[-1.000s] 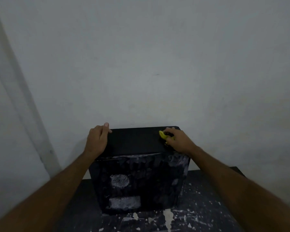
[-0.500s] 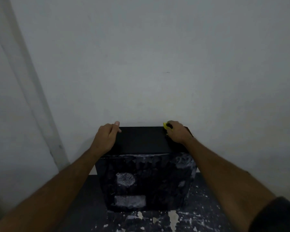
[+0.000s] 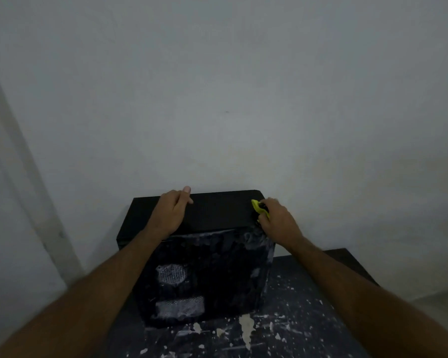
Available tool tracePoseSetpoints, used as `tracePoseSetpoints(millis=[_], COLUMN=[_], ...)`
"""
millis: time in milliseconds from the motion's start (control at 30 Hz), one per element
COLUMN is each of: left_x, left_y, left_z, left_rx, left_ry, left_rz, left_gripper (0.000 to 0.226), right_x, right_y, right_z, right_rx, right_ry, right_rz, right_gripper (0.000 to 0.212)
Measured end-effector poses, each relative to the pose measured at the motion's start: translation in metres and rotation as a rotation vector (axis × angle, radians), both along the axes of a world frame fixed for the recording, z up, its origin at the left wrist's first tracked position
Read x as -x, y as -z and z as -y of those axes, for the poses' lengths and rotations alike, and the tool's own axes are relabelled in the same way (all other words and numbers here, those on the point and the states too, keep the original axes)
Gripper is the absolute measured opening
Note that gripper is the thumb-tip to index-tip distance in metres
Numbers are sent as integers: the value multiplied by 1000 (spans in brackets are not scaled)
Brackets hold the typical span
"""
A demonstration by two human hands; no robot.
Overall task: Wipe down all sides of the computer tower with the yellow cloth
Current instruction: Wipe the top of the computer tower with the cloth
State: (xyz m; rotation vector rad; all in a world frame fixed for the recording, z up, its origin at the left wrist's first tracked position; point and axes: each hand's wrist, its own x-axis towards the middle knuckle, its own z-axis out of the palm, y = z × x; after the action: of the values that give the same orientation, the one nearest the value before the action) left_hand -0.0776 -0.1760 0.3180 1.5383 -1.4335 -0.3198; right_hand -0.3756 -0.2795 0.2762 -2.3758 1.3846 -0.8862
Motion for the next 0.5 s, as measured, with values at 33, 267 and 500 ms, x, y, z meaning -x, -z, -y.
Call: tracePoseSetpoints(millis=[33,267,500], left_x=[5,32,63], left_y=[-1,-2,-32], left_z=[-1,0,-10], left_rx=[-3,-106,-231], left_ry=[16,85,365], left_rz=[4,165,-98], left_gripper=[53,43,31], right_x=[3,-8,-48], right_y=[5,-22,-64], right_z=[-5,-49,-72], right_rx=[9,-112,-538], right_ry=[39,-37,-253], right_rz=[24,517,883], right_gripper=[34,25,19])
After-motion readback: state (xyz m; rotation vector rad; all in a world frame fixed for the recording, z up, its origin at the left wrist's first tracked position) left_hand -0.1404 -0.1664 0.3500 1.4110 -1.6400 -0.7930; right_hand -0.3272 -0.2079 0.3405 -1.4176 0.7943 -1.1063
